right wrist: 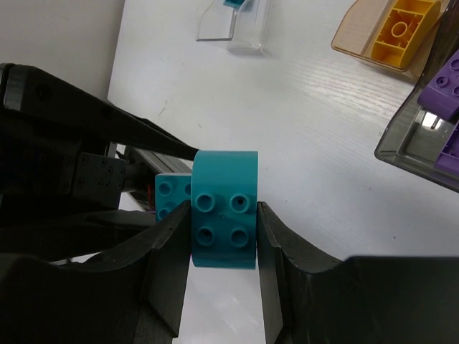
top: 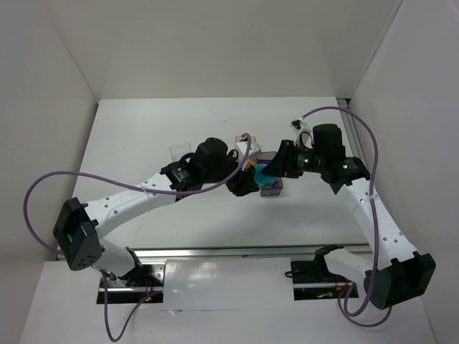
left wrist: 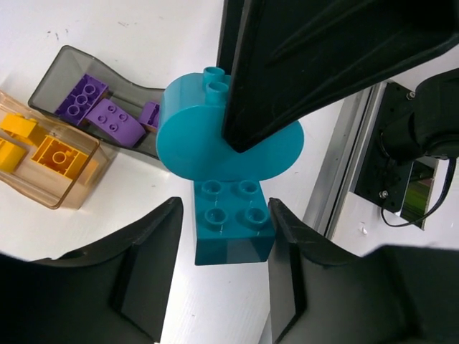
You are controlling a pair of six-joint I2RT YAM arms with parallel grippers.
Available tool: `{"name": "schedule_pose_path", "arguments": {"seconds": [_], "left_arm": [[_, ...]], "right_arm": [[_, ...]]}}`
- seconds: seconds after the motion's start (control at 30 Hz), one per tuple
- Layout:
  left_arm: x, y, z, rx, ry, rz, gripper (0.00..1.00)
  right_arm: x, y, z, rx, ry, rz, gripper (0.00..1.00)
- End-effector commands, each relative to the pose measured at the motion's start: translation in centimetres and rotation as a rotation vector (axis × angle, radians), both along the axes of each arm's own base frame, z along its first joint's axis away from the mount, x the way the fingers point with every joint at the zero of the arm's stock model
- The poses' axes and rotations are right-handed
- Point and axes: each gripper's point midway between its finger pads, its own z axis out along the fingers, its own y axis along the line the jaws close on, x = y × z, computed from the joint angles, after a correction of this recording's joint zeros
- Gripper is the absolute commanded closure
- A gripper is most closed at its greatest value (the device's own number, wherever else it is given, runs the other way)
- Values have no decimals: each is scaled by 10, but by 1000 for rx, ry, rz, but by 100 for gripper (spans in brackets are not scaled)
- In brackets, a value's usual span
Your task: Sort the legos into containers by color
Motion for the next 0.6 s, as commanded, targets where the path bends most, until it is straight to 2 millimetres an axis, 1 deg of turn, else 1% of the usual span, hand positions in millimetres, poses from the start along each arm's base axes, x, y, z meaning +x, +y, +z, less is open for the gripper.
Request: {"name": "schedule_pose_path", "arguments": {"seconds": [0.0, 0.03, 0.07, 0.1, 0.2, 0.23, 0.27, 0.37, 0.4, 0.43, 0.47, 0.5, 0.53, 0.57], "left_arm": [[-1, -11, 43, -104, -73, -49, 42], [-4, -14, 47, -127, -69, -65, 42], [-5, -13, 55, -145, -85, -66, 44], [-5, -14, 54, -155, -79, -62, 46], [-4, -12, 62, -159, -88, -52, 62], [-4, -12, 57, -142, -73, -51, 72], [-4, -12, 61, -144, -75, -51, 80], [-1, -10, 58, -130, -75, -27, 100], [1, -9, 58, -128, -78, -17, 100], [4, -6, 52, -121, -59, -2, 100], [2, -4, 45, -111, -35, 4, 100], [7, -1, 45, -111, -35, 18, 100], [11, 4, 35, -99, -10, 38, 100], [11, 9, 33, -100, 3, 52, 100]], "right_arm": [[3, 6, 16, 29, -71, 40, 70], [1, 8, 16, 30, -71, 49, 70], [0, 8, 12, 23, -69, 53, 70], [0, 8, 12, 23, -69, 53, 70], [0, 7, 4, 13, -52, 46, 70], [0, 7, 4, 13, -52, 46, 70], [0, 7, 4, 13, -52, 46, 70], [-1, 6, 7, 16, -61, 46, 70], [0, 5, 6, 9, -63, 36, 70], [2, 6, 8, 12, -74, 36, 70], [3, 5, 7, 6, -76, 27, 70], [5, 5, 12, 10, -94, 27, 70], [8, 4, 9, 2, -87, 18, 70], [11, 5, 20, 11, -119, 18, 70]]}}
